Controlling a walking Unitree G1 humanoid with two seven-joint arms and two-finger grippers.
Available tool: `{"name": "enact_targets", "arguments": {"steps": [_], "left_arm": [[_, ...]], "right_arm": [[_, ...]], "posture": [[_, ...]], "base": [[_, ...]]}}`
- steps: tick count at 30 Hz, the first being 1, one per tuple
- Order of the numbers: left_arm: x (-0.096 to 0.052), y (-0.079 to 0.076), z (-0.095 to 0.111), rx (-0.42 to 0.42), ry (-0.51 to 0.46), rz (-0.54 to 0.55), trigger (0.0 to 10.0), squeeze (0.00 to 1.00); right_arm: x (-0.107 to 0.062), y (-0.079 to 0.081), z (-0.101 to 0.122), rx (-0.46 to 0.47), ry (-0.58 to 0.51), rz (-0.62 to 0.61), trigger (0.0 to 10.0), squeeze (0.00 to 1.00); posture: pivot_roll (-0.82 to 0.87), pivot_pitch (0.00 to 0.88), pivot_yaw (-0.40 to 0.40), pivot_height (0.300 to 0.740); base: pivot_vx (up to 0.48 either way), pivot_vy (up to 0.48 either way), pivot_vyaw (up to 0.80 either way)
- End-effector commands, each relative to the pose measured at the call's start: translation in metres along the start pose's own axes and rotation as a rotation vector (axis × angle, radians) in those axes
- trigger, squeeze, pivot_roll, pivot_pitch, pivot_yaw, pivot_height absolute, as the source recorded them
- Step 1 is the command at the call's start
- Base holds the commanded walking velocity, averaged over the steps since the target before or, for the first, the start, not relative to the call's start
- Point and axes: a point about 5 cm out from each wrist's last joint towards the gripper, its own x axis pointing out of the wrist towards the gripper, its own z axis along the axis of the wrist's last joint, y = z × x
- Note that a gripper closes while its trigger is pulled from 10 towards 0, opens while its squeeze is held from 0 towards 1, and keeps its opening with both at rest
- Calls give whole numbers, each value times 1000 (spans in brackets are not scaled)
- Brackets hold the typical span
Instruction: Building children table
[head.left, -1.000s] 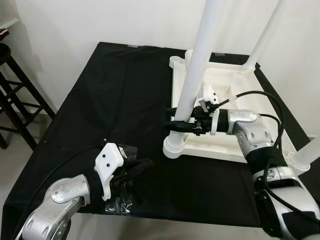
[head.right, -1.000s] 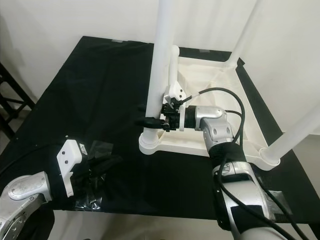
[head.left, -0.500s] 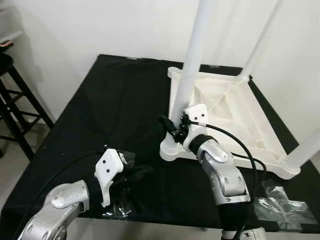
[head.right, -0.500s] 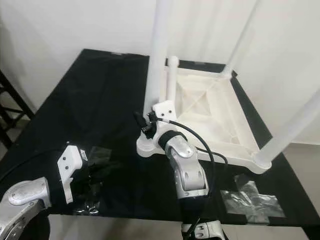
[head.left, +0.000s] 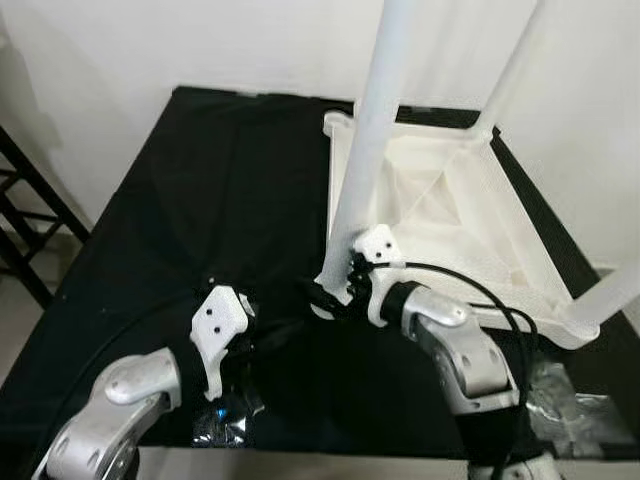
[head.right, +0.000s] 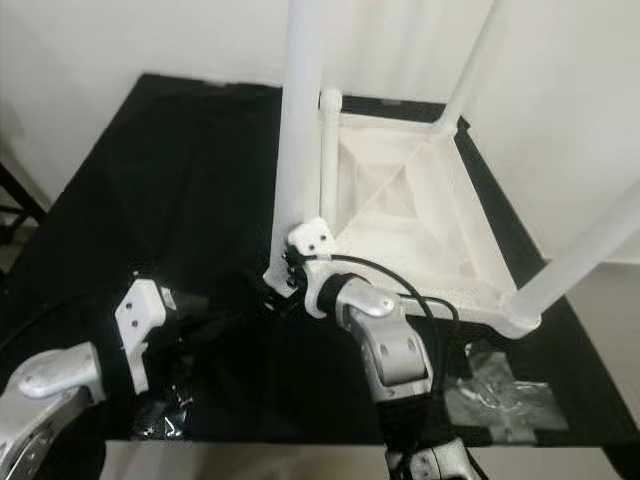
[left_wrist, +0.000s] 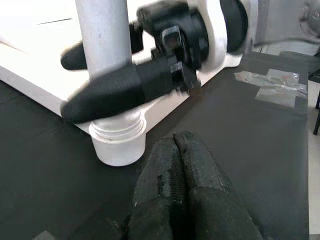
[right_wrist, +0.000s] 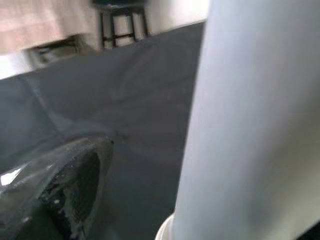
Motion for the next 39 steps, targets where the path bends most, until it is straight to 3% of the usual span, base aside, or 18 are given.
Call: {"name": "enact_targets", "arguments": {"steps": [1,5,12,13,15,16,32,33,34,35,36,37,38,39], "left_arm": [[0,0,-1,-1,0,3,10000,0],[1,0,-1,0,-1,2,10000,0],[0,-1,0,-1,-1,-1,10000,0],[0,-2,0,-1,-1,-1,10000,0],[-1,-2,0,-1,-2,-1,10000,0],[-1,-3,0,-1,-1,0,10000,0],[-2,-3,1,-4,0,-4,10000,0],[-2,-3,1,-4,1,-4,10000,0],[-2,-2,0,-4,2,-3,10000,0],[-2,-2,0,-4,2,-3,10000,0],[-3,-1,0,-3,3,-1,10000,0],[-3,0,0,-2,4,0,10000,0],[-3,0,0,-2,4,0,10000,0],[-4,1,0,-2,5,2,10000,0]], "right_arm": [[-7,-12,3,-9,-33,64,10000,0],[-10,-26,12,-30,-60,234,10000,0],[-5,-48,23,-25,-66,295,9882,0],[-5,-52,24,-6,-72,313,4941,0],[-4,-54,25,8,-77,325,4941,0],[-6,-57,25,25,-80,351,0,0],[-21,-68,15,31,-44,404,0,0],[-23,-64,8,8,-14,348,0,0],[-19,-55,-5,26,27,206,0,0],[-19,-55,-5,26,27,206,0,0],[-11,-42,-21,53,66,-122,0,0],[-12,-35,-30,73,91,-373,0,0],[-12,-35,-30,73,91,-373,0,0],[-14,-18,-36,117,98,-446,0,0]], "posture": [[49,82,-116,740],[51,84,-112,740],[63,90,-118,740],[70,92,-119,740],[72,92,-120,740],[72,92,-120,740],[60,100,-119,740],[53,100,-122,740],[51,98,-127,740],[51,98,-127,740],[49,101,-124,740],[48,103,-122,740],[48,103,-122,740],[36,100,-107,740]], "base": [[0,0,0],[0,0,0],[0,0,0],[0,0,0],[0,0,0],[0,0,0],[0,0,0],[0,0,0],[0,0,0],[0,0,0],[0,0,0],[0,0,0],[0,0,0],[0,0,0]]}}
